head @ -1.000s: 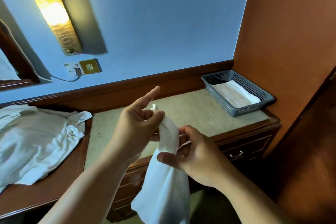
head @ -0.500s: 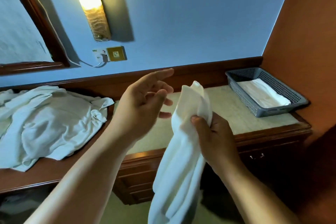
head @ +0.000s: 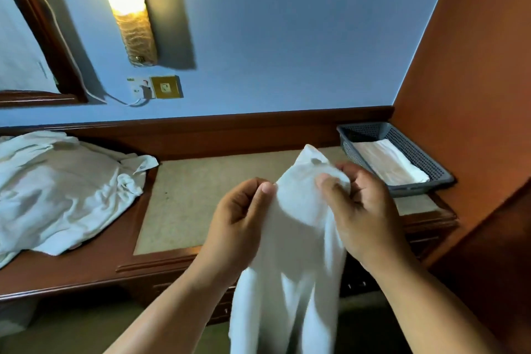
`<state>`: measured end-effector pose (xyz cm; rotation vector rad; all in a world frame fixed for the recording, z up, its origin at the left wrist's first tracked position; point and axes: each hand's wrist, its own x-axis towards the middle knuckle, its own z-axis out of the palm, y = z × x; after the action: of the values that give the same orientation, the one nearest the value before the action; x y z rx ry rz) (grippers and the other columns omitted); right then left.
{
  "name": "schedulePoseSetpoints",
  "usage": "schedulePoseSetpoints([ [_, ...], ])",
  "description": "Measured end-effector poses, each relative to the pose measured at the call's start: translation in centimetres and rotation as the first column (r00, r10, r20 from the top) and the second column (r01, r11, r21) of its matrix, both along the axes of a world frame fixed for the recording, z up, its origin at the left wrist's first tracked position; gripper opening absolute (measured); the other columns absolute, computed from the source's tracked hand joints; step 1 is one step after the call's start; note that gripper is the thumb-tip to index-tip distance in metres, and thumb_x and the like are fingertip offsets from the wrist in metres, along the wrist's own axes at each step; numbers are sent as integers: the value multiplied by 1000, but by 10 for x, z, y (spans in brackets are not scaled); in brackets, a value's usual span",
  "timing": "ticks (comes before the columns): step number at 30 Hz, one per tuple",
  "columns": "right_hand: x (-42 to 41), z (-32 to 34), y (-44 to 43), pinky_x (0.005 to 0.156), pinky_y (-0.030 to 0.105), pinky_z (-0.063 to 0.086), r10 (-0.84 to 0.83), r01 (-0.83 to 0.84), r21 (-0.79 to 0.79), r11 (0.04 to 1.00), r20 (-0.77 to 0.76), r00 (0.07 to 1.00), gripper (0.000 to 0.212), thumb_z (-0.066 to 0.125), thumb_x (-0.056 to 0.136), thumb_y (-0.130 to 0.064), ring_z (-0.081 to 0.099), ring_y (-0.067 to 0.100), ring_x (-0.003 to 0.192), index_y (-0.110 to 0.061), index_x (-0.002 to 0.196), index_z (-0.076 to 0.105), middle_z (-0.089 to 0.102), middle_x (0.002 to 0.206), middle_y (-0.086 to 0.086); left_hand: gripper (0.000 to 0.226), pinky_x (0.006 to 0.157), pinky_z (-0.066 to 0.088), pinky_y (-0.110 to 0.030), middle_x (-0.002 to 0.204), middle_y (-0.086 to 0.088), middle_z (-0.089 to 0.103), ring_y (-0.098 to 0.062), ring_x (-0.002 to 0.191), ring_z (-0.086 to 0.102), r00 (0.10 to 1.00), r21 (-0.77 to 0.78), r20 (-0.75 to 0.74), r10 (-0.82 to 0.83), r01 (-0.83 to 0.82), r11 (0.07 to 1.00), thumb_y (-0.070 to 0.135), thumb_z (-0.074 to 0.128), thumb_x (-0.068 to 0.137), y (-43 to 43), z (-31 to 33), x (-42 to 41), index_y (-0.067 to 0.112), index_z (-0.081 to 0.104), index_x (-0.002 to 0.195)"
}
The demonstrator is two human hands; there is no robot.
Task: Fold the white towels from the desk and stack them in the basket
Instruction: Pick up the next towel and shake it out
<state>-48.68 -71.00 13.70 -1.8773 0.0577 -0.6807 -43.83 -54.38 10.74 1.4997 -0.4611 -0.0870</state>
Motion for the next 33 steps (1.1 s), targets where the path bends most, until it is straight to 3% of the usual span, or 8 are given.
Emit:
schedulePoseSetpoints([
  [3, -13, 4, -33, 72, 49, 55, -89, 88, -102, 991, -13, 996, 32, 53, 83, -45, 67, 21, 79, -22, 101, 65, 70, 85, -2, 32, 53, 36, -25, 66, -4, 52, -12, 61, 46, 982, 88, 184, -44, 28, 996, 37, 50, 100, -29, 7, -17, 14, 61, 81],
  [6, -25, 12, -60, 78, 38, 55, -37, 48, -253, 966, 49, 998, 29, 55, 85, -23, 66, 13, 89, -27, 113, 61, 66, 98, -12, 28, 54, 40, -27, 70, -7, 57, -18, 62, 51, 955, 178, 286, -72, 21, 984, 34, 49, 101, -53, 12, -30, 15, 62, 86],
  [10, -38, 25, -95, 81, 22, 51, 113, -70, -600, 797, 35, 993, 68, 57, 83, 4, 61, 8, 100, -27, 143, 50, 59, 112, -9, 24, 50, 36, -31, 67, -7, 55, -20, 57, 49, 917, 240, 374, -136, 46, 970, 32, 48, 104, -74, 20, -42, 17, 61, 90],
  [13, -43, 24, -117, 77, 28, 55, 171, -136, -721, 680, -24, 985, 40, 51, 86, -7, 60, 9, 98, -19, 121, 67, 62, 104, -7, 19, 48, 35, -35, 65, -7, 53, -20, 53, 46, 881, 271, 440, -173, 54, 961, 35, 47, 100, -88, 24, -57, 20, 58, 99],
  [17, -57, 15, -133, 59, 28, 46, 240, -231, -651, 723, -76, 968, 19, 44, 81, -6, 54, 8, 73, -16, 83, 60, 56, 76, -7, 13, 47, 25, -25, 62, -5, 41, -8, 49, 32, 889, 207, 409, -205, 129, 970, 31, 50, 101, -101, 17, -70, 20, 48, 106],
  [21, -71, 10, -138, 54, 36, 44, 353, -323, -538, 779, -51, 934, 20, 47, 83, 3, 55, 17, 67, -14, 91, 56, 55, 74, -2, 13, 47, 29, -33, 65, 4, 41, -15, 50, 35, 835, 282, 518, -186, 38, 959, 25, 53, 101, -105, 8, -85, 12, 54, 99],
  [27, -81, 8, -146, 59, 34, 48, 374, -229, -641, 733, 99, 922, 12, 57, 80, 3, 57, 15, 74, -7, 86, 61, 57, 83, -1, 19, 47, 34, -36, 68, -3, 49, -21, 53, 42, 827, 270, 543, -145, -8, 963, 28, 64, 95, -108, 11, -101, 10, 57, 96],
  [33, -69, 11, -154, 57, 27, 45, 232, -51, -722, 690, 154, 961, 20, 43, 83, -8, 51, 14, 71, -10, 80, 62, 55, 78, 0, 29, 53, 30, -17, 68, 11, 44, -7, 59, 44, 872, 456, 452, -188, -45, 889, 48, 67, 91, -128, 3, -95, 32, 48, 76],
])
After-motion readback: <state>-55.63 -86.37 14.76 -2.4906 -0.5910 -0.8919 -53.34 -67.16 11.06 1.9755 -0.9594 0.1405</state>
